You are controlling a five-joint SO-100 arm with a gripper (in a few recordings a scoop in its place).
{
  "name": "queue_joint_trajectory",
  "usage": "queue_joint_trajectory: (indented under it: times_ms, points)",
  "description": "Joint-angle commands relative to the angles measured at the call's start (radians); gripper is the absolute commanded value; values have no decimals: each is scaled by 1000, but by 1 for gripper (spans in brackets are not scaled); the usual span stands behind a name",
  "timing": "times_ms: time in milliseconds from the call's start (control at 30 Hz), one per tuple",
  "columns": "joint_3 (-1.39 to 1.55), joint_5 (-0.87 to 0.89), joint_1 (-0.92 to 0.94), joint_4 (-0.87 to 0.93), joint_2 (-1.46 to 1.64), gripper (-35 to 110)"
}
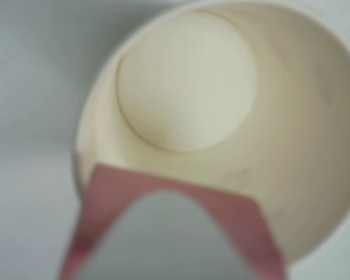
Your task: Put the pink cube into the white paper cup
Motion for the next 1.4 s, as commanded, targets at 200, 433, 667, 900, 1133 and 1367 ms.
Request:
queue_joint_trajectory:
  times_ms: [200,433,667,900,1133,1367]
  points:
    - [-138,-31,29,12,-9,5]
    - [-152,-34,34,15,-14,19]
    - [-175,-69,31,11,-14,30]
    - [-225,-106,28,15,-14,37]
    - [-242,-121,21,15,9,38]
    - [-225,-126,-5,15,41,38]
